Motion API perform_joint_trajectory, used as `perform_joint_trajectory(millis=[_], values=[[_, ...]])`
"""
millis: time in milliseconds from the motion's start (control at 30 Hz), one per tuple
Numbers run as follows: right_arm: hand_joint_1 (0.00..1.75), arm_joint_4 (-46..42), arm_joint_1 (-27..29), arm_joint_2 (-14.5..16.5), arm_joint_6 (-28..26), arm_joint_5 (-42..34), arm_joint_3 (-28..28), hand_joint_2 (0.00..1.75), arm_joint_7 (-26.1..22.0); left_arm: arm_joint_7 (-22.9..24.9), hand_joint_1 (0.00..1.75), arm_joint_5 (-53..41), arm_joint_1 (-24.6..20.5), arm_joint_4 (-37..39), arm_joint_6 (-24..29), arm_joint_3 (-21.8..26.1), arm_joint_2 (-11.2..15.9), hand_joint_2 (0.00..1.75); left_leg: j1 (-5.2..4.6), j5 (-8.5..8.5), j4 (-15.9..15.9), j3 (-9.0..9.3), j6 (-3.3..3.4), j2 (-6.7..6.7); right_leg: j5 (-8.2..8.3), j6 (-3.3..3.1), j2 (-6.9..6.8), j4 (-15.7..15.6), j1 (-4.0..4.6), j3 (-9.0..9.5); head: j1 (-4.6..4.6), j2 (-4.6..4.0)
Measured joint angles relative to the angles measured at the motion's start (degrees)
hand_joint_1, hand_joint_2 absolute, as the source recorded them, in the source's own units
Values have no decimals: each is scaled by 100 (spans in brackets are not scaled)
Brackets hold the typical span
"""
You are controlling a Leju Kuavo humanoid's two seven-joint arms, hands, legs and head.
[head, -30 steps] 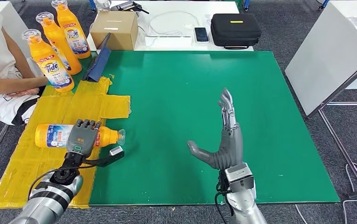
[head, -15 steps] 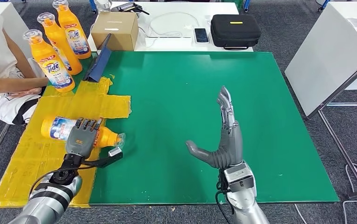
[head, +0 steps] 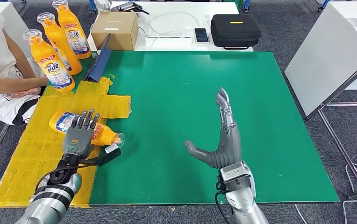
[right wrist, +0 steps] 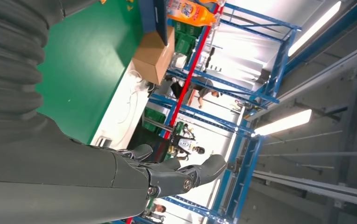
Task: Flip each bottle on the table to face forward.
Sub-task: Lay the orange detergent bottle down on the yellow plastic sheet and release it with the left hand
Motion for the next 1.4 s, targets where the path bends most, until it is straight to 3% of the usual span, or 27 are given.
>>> perform_joint_trajectory(millis=[133,200,300,400,467,600,867,967,1133,1300,1400], values=[[0,25,2,-1,-58,93,0,175,50,-584,0,380,19,-28,-3,409,-172,175,0,0,0,-1,0,-4,-1,1,-1,0,0,-1,1,1],[0,27,14,-1,-84,144,0,175,66,-1114,0,818,21,-28,-4,599,-281,175,-1,0,1,-1,0,-4,-1,1,-1,0,-1,-1,0,1],[0,23,77,-1,-152,260,-9,175,82,-2213,0,2319,78,-130,-183,768,-473,175,-1,-1,1,-2,1,-7,-1,2,-1,-1,-1,0,1,0],[0,-2,224,1,-170,366,-82,175,160,-2702,0,4275,476,-990,-816,580,-622,175,-1,-4,1,-3,1,-3,-2,3,0,-1,-1,-2,0,0],[0,-11,361,2,-48,299,-197,175,217,-2749,0,4990,884,-1918,-1187,359,-690,175,-2,-8,1,-4,-1,-3,-4,4,0,-2,-2,-3,1,0],[0,-57,710,10,192,163,-540,175,148,-2761,0,5299,1714,-3714,-1382,-40,-757,175,-4,-19,1,-6,-3,-10,-11,4,0,-4,-3,-3,-1,0],[0,-167,1115,83,745,-103,-1057,175,120,-2855,0,5887,2563,-5433,-1284,-567,-766,175,0,-27,0,1,-10,-15,-29,-13,-1,-4,0,-41,-1,1],[0,-170,1236,144,859,-80,-1256,175,81,-2810,0,6218,2754,-5748,-1832,-784,-766,175,0,-31,-1,1,-10,-18,-35,-16,-3,-4,-1,-51,-1,0],[0,-221,1330,216,898,123,-1370,175,38,-2486,0,7260,2740,-5718,-3540,-946,-770,175,-2,-31,0,1,-9,-16,-31,-13,-1,-4,-1,-49,-1,1],[0,-250,1341,257,890,176,-1403,175,47,-2340,0,7580,2656,-5525,-4021,-957,-781,175,-1,-31,0,1,-9,-16,-26,-7,-2,-4,-1,-45,-1,0],[0,-250,1336,284,849,219,-1414,175,81,-2052,0,7889,2563,-5286,-4674,-950,-781,175,-1,-31,0,1,-9,-17,-26,-8,-2,-3,-1,-32,-2,1]])
